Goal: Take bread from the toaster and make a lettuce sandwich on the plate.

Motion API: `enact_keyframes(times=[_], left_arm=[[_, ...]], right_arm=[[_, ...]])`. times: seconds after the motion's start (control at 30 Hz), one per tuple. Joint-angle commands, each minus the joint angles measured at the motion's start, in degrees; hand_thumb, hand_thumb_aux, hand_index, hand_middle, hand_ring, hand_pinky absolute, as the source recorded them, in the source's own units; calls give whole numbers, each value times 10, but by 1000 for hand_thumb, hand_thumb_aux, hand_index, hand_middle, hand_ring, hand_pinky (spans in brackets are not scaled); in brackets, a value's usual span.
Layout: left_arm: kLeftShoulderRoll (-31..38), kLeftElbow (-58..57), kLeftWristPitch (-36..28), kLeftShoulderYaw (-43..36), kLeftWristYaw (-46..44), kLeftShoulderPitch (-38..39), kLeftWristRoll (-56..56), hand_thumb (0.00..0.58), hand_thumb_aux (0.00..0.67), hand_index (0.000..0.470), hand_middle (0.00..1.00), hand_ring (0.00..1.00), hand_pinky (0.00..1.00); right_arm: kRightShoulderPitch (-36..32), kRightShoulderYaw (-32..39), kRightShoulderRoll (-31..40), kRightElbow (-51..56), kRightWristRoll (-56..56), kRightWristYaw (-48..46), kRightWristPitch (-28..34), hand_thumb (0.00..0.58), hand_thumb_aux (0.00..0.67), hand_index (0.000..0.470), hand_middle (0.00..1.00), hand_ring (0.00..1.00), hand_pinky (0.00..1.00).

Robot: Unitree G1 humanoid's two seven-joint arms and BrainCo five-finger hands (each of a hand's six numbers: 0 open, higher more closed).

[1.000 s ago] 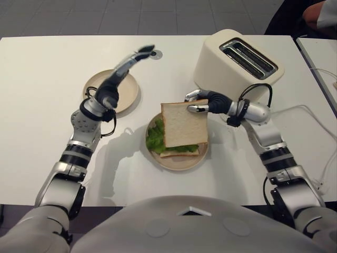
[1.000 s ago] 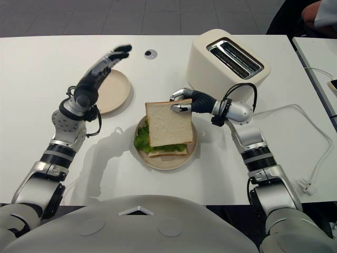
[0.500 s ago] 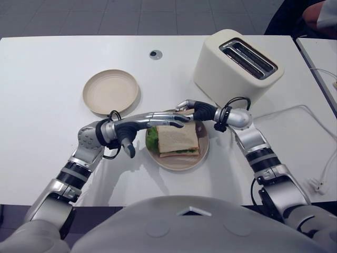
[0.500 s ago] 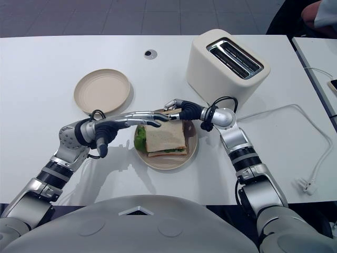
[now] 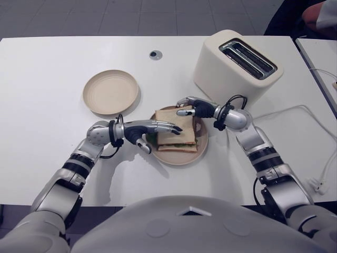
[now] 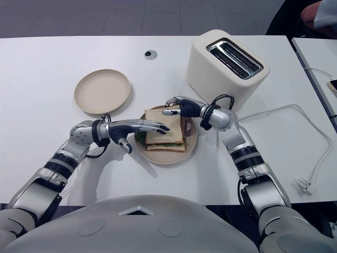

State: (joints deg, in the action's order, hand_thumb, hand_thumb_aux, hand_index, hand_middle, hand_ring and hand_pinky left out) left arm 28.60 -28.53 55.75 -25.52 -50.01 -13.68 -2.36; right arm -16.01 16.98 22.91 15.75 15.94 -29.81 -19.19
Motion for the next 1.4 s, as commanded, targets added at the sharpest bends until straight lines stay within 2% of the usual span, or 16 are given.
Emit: enact_keyframes(times=[0.03,0.17,0.2,0.23,0.27,0.3,0.33,0.4,0.67,0.93,1.13,1.27,1.3,1.33,1.37,1.4], left_arm=[[18,-55,-34,-23,-3,22,82,0,0,0,0,0,0],[23,-58,-30,-2,42,13,103,23,13,9,0,0,0],[20,-57,-24,10,55,10,93,152,95,66,0,0,0],[15,-52,-15,25,67,5,72,501,423,297,0,0,0],[12,-41,-5,39,71,1,41,580,670,470,106,106,106],[11,-24,5,49,68,1,4,580,670,470,349,349,349],[11,-6,11,56,64,2,-28,580,670,470,486,486,486],[11,22,19,73,58,5,-82,580,670,470,973,973,973],[48,174,-42,54,-86,72,-282,580,670,470,1000,1000,1000],[72,87,-73,-34,-211,108,-107,580,670,470,1000,1000,1000],[-8,-45,-68,-1,-8,17,107,580,670,470,1000,1000,1000],[-25,-135,-112,15,319,-87,321,580,670,470,1000,1000,1000],[-27,-147,-124,16,394,-108,358,580,670,470,1000,1000,1000],[-30,-154,-127,23,459,-123,381,460,365,256,988,988,988],[-34,-154,-123,36,514,-133,390,438,339,238,953,953,953],[-41,-150,-107,55,547,-136,376,0,0,0,851,851,851]], right_arm=[[-64,-81,-49,-6,-50,98,-10,0,0,0,0,0,0],[-89,-121,-7,7,-109,46,2,0,0,0,27,27,27],[-82,-111,17,15,-125,-10,2,0,0,0,82,82,82],[-69,-103,43,17,-147,-71,-2,0,0,0,263,263,263],[-56,-99,67,13,-174,-130,-5,478,389,273,467,467,467],[-42,-99,89,5,-205,-186,-9,580,670,470,745,745,745],[-31,-101,109,-2,-229,-231,-14,580,670,470,945,945,945],[0,-98,154,-19,-262,-317,-34,580,670,470,1000,1000,1000],[86,-61,228,-62,-293,-488,-56,580,670,470,1000,1000,1000],[24,45,165,61,-148,-468,-81,580,670,470,1000,1000,1000],[-49,2,51,129,-147,-311,-134,580,670,470,1000,1000,1000],[-107,-30,-28,220,-101,-127,-198,580,670,470,1000,1000,1000],[-122,-43,-44,242,-93,-76,-218,580,670,470,957,957,957],[-136,-57,-56,263,-85,-27,-241,580,670,470,757,757,757],[-149,-71,-65,283,-85,11,-259,580,670,470,345,345,345],[-158,-85,-70,295,-89,38,-275,449,352,247,0,0,0]])
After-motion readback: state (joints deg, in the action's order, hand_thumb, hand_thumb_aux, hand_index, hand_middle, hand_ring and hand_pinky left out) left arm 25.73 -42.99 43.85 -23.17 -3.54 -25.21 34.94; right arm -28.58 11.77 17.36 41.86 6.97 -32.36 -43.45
